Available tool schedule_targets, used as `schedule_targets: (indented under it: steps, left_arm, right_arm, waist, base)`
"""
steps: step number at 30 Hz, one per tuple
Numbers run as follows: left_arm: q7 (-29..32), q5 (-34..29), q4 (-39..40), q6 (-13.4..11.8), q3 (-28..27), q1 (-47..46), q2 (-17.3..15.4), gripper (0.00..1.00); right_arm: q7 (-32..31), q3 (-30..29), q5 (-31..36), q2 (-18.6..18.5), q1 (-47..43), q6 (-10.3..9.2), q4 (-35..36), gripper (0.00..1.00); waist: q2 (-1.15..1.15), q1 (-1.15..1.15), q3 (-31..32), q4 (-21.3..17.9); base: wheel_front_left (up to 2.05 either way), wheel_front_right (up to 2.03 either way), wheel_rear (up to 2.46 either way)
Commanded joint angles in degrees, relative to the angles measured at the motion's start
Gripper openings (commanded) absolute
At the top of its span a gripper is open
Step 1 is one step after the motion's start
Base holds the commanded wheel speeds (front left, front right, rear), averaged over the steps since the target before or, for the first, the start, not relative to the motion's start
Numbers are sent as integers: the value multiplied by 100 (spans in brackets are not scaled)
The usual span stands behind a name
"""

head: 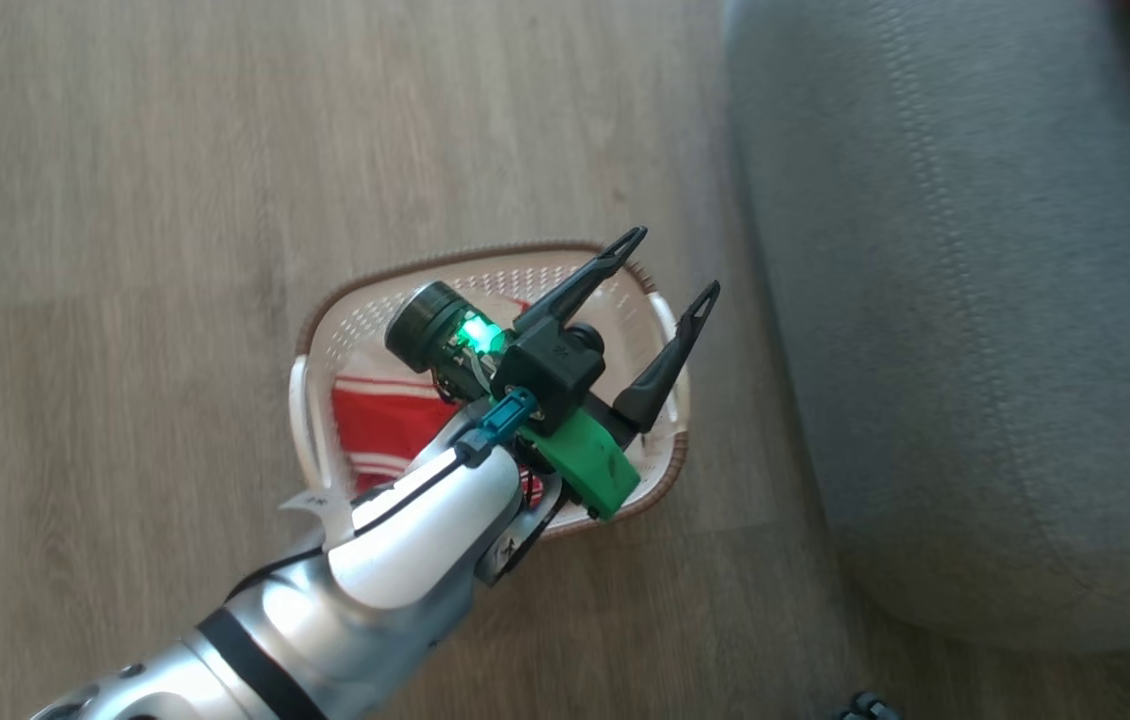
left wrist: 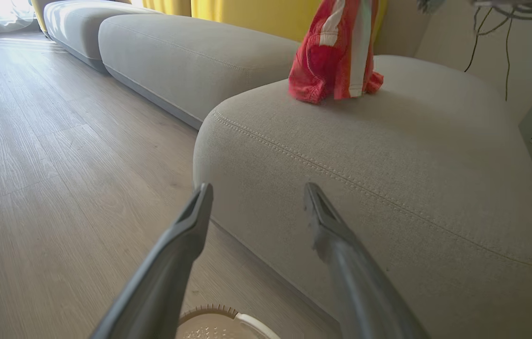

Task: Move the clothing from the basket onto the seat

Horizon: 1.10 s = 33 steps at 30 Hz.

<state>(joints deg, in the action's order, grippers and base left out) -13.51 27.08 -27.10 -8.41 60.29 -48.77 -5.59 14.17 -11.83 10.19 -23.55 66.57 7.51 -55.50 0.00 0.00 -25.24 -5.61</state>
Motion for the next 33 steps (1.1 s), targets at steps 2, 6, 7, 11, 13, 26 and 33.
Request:
schedule_targets:
  steps: [2,6,7,11,13,26,33]
  left_arm:
    - [36,-46,223,-41,-84,-199,-76,100]
    - [79,-51,267,-75,-59,-177,-151,100]
    - [86,-50,268,-84,-55,-163,-177,100]
    - [91,-17,264,-94,-48,-120,-225,100]
    - [83,15,254,-102,-63,-96,-238,100]
    - [-35,303,170,-182,-303,195,-378,100]
    - [-95,457,190,-284,-529,423,-532,100]
  right_arm:
    - [52,-210,147,114,-168,-2,-14,0]
    - [70,-540,409,437,-387,-2,-330,0]
    - [73,-590,478,508,-438,-2,-398,0]
    - [79,-769,703,677,-578,-2,-557,3]
    - [81,-800,761,730,-619,-2,-546,41]
    - [82,-325,19,1020,-1588,-2,462,100]
    - [83,207,-495,1025,-2219,-2,1059,100]
  waist:
    - [0,0,-225,231]
    - [0,0,-309,324]
    - [0,0,-315,335]
    - [0,0,-294,358]
    - [0,0,-252,343]
    - [0,0,260,50]
    - [0,0,607,-97]
  base:
    - [0,0,0]
    - [0,0,0]
    - [0,0,0]
    - [0,0,0]
    - [0,0,0]
    - [0,0,0]
    - [0,0,0]
